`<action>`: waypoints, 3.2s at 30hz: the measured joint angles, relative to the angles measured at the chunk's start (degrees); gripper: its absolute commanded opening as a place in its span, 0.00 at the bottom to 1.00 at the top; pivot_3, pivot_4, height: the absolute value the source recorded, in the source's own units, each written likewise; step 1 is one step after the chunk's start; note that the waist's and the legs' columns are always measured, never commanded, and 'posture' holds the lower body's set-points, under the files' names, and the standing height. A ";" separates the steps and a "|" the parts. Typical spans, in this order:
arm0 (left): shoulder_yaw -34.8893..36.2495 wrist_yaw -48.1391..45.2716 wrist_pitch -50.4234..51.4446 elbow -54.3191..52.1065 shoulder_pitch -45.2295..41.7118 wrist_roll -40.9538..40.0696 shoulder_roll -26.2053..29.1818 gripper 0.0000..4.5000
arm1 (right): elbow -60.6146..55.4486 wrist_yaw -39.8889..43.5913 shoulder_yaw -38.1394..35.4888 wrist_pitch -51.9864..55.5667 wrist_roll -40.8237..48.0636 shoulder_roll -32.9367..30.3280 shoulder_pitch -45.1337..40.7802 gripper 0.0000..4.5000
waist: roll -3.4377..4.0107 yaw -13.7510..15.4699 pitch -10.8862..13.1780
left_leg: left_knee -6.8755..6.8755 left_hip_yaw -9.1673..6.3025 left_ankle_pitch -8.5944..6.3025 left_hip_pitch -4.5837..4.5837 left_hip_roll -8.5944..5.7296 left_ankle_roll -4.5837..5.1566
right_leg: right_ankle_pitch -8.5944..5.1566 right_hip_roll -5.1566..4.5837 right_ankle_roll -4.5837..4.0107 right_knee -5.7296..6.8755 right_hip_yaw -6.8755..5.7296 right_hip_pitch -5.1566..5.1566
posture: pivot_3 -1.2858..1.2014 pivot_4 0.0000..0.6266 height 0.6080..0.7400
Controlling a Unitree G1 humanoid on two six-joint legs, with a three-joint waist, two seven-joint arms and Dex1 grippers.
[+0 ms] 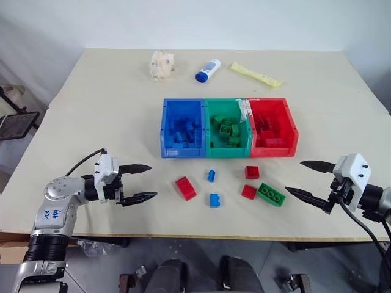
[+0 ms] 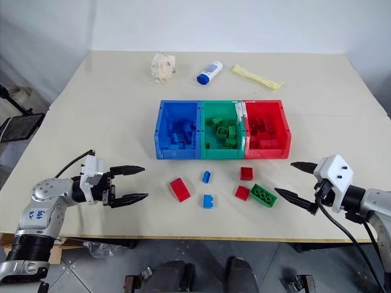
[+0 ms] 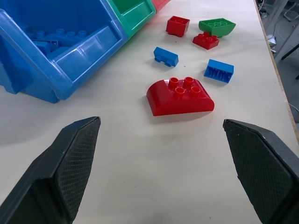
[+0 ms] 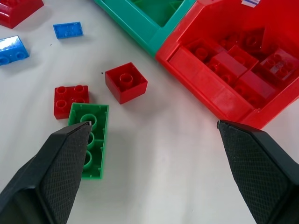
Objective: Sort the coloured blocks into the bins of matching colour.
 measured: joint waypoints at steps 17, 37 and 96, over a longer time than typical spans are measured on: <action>-0.46 0.92 1.36 -0.61 -1.91 -0.28 -1.51 0.99 | -2.92 0.56 -1.70 6.18 1.98 -1.96 2.89 1.00 | 0.00 0.25 0.00 | 0.01 -0.06 0.00 -0.02 -0.04 0.01 | 0.00 0.04 0.00 -0.01 -0.01 0.04 | 0.52 0.24 1.00; -1.47 -4.10 -1.48 -0.01 -2.18 -1.09 -3.21 0.99 | -13.63 5.63 -6.51 16.65 1.83 -10.05 11.30 1.00 | -0.01 -0.08 0.00 | 0.03 -0.32 -0.07 0.16 0.13 -0.07 | 0.00 -0.07 -0.03 -0.45 0.06 0.44 | 0.52 0.24 1.00; -5.89 -6.18 -15.12 12.51 -9.68 2.38 -9.00 1.00 | 12.55 -6.48 24.64 13.02 -12.19 10.22 -41.95 1.00 | -0.06 -1.07 0.02 | 0.10 -0.37 0.01 -0.24 -0.25 0.07 | 0.02 0.04 -0.04 0.37 -0.31 -0.20 | 0.52 0.24 1.00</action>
